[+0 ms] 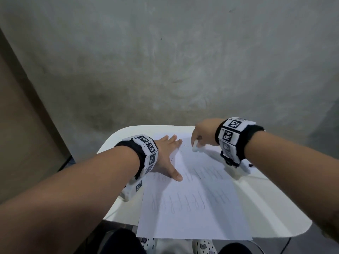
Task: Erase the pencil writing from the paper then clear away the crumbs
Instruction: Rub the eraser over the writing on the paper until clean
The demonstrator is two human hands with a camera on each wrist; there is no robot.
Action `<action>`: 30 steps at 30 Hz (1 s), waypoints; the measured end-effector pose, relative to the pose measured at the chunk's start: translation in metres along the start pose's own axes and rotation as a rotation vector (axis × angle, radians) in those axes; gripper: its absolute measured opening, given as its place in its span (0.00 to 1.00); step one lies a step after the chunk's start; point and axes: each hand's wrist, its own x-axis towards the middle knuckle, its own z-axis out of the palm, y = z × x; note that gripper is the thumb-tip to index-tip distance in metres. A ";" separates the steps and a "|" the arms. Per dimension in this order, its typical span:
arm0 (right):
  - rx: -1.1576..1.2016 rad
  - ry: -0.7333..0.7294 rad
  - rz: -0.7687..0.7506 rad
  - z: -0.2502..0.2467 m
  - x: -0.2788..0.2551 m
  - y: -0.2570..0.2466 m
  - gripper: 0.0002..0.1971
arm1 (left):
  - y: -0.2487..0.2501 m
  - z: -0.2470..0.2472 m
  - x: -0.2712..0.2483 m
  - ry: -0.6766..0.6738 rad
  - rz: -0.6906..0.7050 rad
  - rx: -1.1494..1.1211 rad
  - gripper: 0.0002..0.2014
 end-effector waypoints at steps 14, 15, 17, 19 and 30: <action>-0.048 0.097 0.051 0.009 -0.006 0.009 0.12 | -0.002 0.000 0.002 -0.003 -0.004 -0.001 0.63; -0.036 0.104 0.064 0.014 -0.012 0.013 0.12 | -0.001 0.000 0.002 -0.003 -0.008 0.000 0.63; -0.026 0.018 0.073 0.021 -0.026 0.020 0.14 | 0.000 0.001 0.001 -0.008 -0.010 -0.003 0.63; -0.031 -0.096 0.085 0.020 -0.033 0.026 0.13 | 0.000 0.002 0.002 -0.004 -0.008 -0.004 0.64; 0.041 -0.017 0.115 0.019 -0.025 0.026 0.13 | 0.000 0.000 0.002 0.002 -0.010 -0.022 0.63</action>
